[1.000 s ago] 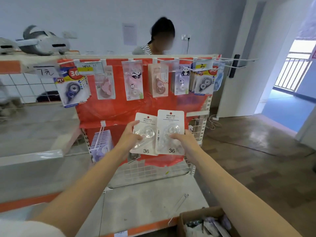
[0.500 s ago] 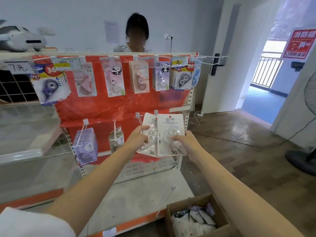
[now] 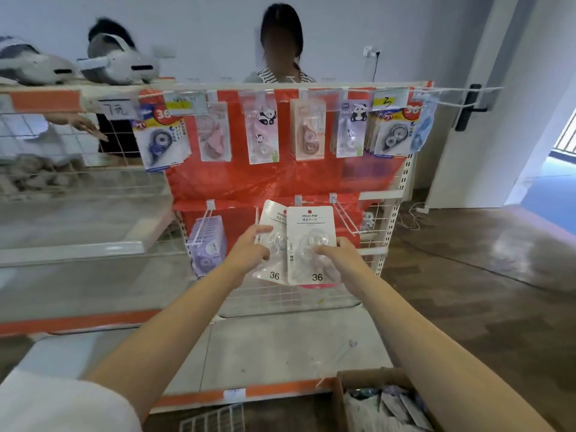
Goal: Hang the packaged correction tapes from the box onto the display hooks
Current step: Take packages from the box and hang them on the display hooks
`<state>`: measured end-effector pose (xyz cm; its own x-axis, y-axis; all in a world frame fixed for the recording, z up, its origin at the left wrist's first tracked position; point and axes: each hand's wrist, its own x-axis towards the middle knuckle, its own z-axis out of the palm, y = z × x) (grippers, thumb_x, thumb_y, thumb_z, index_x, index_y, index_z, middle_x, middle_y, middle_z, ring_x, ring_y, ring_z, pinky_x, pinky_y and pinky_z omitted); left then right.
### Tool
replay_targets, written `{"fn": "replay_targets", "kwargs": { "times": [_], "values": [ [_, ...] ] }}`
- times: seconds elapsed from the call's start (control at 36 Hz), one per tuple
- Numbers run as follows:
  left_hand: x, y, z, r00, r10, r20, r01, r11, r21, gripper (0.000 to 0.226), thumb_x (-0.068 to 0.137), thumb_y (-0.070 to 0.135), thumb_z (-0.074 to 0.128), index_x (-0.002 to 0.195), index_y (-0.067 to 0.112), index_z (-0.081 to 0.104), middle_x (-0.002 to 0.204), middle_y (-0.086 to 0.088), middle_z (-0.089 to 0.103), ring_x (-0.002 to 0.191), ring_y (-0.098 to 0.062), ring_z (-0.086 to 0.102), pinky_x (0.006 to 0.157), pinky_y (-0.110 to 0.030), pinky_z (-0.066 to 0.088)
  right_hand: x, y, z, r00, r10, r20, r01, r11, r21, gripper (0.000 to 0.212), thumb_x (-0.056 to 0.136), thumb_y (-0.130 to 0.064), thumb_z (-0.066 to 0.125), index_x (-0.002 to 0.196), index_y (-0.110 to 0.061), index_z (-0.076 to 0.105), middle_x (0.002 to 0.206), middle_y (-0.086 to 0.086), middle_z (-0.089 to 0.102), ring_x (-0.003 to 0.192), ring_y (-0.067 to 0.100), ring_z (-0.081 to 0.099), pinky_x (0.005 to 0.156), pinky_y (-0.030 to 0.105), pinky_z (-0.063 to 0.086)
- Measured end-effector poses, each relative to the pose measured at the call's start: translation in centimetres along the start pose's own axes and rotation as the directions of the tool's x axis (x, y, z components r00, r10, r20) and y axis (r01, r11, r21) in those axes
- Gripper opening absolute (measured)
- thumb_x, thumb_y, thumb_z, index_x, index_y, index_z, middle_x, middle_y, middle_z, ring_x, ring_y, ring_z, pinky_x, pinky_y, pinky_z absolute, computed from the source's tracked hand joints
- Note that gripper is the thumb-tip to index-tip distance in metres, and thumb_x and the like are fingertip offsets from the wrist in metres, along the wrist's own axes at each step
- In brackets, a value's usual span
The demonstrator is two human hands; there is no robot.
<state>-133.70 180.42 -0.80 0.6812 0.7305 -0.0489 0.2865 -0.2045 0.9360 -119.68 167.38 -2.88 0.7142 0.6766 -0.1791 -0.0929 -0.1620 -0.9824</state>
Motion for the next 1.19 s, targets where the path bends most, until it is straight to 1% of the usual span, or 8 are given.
{"fn": "replay_targets", "kwargs": {
  "times": [0.19,0.33,0.42,0.64,0.78,0.86,0.92,1.19],
  "values": [
    [1.0,-1.8,-1.5,0.999,-0.011,-0.044,0.014,0.997,0.072,0.062,0.078,-0.017,0.049,0.128,0.021,0.05,0.145,-0.003,0.039,0.125,-0.015,0.037,0.095,-0.031,0.036,1.0,0.3,1.8,0.998,-0.031,0.059,0.034,0.999,-0.041,0.02,0.089,-0.002,0.059,0.084,-0.018,0.048,0.087,-0.002,0.057,0.075,0.006,0.054,0.057,0.019,0.043],
    [2.2,-2.6,-0.6,0.997,-0.046,-0.057,0.053,0.992,0.117,0.06,0.082,-0.017,0.045,0.133,0.015,0.047,0.142,-0.003,0.04,0.093,-0.007,0.045,0.063,-0.012,0.037,2.1,1.6,1.5,0.998,-0.009,0.062,0.016,0.993,-0.113,0.013,0.088,0.001,0.057,0.087,-0.012,0.057,0.091,0.001,0.063,0.077,0.01,0.06,0.057,0.017,0.046],
    [3.3,-3.3,0.6,0.995,-0.075,-0.068,0.084,0.987,0.136,0.059,0.083,-0.017,0.043,0.133,0.013,0.046,0.141,-0.004,0.04,0.083,-0.005,0.044,0.055,-0.008,0.036,3.1,3.0,0.6,0.998,0.048,0.038,-0.042,0.988,-0.146,0.019,0.089,0.001,0.057,0.105,-0.008,0.063,0.107,0.009,0.068,0.092,0.021,0.066,0.073,0.03,0.056],
    [7.3,-4.5,3.9,0.986,-0.167,-0.021,0.168,0.977,0.132,0.055,0.085,-0.012,0.041,0.133,0.015,0.044,0.131,-0.007,0.045,0.095,-0.017,0.046,0.053,-0.017,0.036,7.0,7.3,-1.8,0.97,0.235,-0.068,-0.243,0.96,-0.141,0.032,0.09,-0.003,0.058,0.122,-0.002,0.056,0.089,0.004,0.06,0.065,0.013,0.054,0.031,0.011,0.033],
    [10.3,-4.9,5.0,0.981,-0.179,-0.069,0.185,0.979,0.082,0.053,0.084,-0.011,0.043,0.13,0.015,0.048,0.133,-0.014,0.045,0.096,-0.021,0.049,0.052,-0.019,0.039,9.8,8.5,-1.9,0.957,0.281,-0.069,-0.287,0.951,-0.112,0.027,0.089,-0.002,0.061,0.116,-0.006,0.058,0.114,0.01,0.065,0.102,0.027,0.064,0.077,0.033,0.055],
    [11.9,-4.9,5.2,0.979,-0.185,-0.081,0.188,0.982,0.031,0.052,0.085,-0.01,0.043,0.131,0.014,0.046,0.122,-0.012,0.049,0.09,-0.02,0.049,0.049,-0.016,0.041,11.4,8.6,-1.7,0.959,0.279,-0.057,-0.283,0.956,-0.078,0.02,0.089,0.0,0.06,0.102,-0.014,0.053,0.103,0.004,0.062,0.099,0.024,0.061,0.068,0.028,0.053],
    [13.0,-4.8,5.3,0.979,-0.186,-0.079,0.188,0.982,0.019,0.05,0.086,-0.009,0.043,0.131,0.014,0.044,0.119,-0.01,0.049,0.09,-0.02,0.049,0.053,-0.02,0.04,12.7,8.8,-1.4,0.961,0.273,-0.047,-0.276,0.959,-0.063,0.022,0.088,0.002,0.061,0.097,-0.017,0.052,0.111,0.009,0.064,0.103,0.028,0.062,0.083,0.04,0.055],
    [17.6,-5.0,4.2,0.978,-0.205,-0.035,0.206,0.978,0.018,0.052,0.088,-0.012,0.041,0.134,0.014,0.043,0.111,-0.003,0.045,0.072,-0.008,0.049,0.046,-0.017,0.046,17.6,10.5,-0.6,0.951,0.303,-0.063,-0.309,0.941,-0.138,0.045,0.085,-0.007,0.067,0.127,-0.01,0.051,0.12,0.01,0.063,0.106,0.03,0.062,0.092,0.048,0.051]
  ]
}}
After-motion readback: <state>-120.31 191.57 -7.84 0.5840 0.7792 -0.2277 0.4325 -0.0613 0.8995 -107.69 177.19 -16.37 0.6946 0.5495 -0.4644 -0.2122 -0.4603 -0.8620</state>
